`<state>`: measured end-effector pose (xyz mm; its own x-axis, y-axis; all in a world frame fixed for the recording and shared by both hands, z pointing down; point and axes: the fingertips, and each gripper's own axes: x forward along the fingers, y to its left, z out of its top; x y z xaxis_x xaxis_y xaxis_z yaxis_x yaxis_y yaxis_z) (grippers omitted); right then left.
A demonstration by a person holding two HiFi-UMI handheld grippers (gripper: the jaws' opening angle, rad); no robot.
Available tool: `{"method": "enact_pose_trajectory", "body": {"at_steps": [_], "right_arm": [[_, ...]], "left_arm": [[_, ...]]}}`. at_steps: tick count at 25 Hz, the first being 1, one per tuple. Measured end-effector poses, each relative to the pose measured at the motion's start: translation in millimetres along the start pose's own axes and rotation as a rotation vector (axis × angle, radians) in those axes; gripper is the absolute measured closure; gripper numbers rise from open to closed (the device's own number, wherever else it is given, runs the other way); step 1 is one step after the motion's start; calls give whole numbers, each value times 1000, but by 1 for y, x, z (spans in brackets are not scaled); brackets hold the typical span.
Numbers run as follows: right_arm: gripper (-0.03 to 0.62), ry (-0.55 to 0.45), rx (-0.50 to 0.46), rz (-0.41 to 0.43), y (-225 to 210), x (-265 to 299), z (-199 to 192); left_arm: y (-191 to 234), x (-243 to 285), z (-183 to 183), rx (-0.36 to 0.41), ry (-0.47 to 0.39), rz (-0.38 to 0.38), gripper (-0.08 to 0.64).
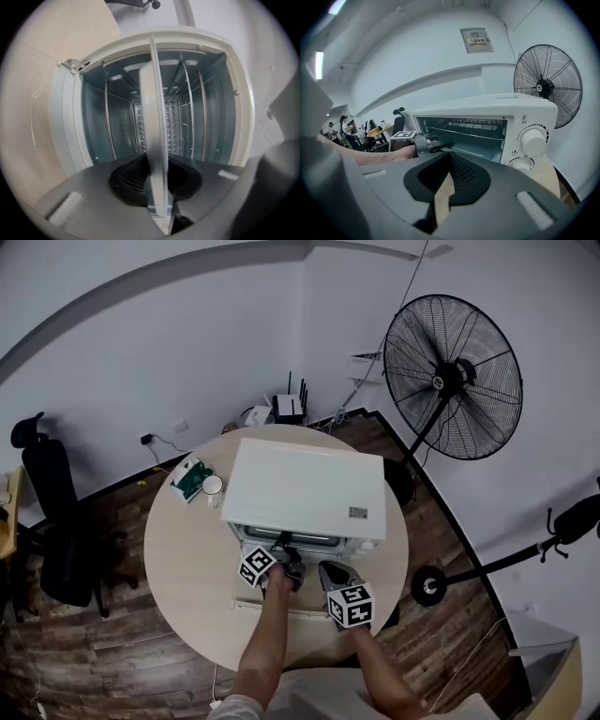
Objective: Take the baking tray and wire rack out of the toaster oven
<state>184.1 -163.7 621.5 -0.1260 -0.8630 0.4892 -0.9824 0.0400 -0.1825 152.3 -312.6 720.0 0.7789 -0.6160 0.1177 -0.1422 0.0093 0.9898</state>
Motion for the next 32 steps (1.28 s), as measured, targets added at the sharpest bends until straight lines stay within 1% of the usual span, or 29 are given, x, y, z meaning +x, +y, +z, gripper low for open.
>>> {"method": "enact_pose_trajectory", "body": {"at_steps": [8, 16, 25, 32], "right_arm": [[595, -5, -2, 3, 5, -5, -3], [595, 8, -8, -3, 4, -10, -11], [595, 9, 6, -2, 8, -14, -20], [595, 10, 1, 2, 13, -18, -29]], "left_arm": [[2, -9, -4, 6, 20, 3, 445], [1, -20, -6, -10, 22, -14, 445], [4, -34, -12, -14, 26, -11, 445], [7, -44, -15, -1, 40, -12, 445]]}}
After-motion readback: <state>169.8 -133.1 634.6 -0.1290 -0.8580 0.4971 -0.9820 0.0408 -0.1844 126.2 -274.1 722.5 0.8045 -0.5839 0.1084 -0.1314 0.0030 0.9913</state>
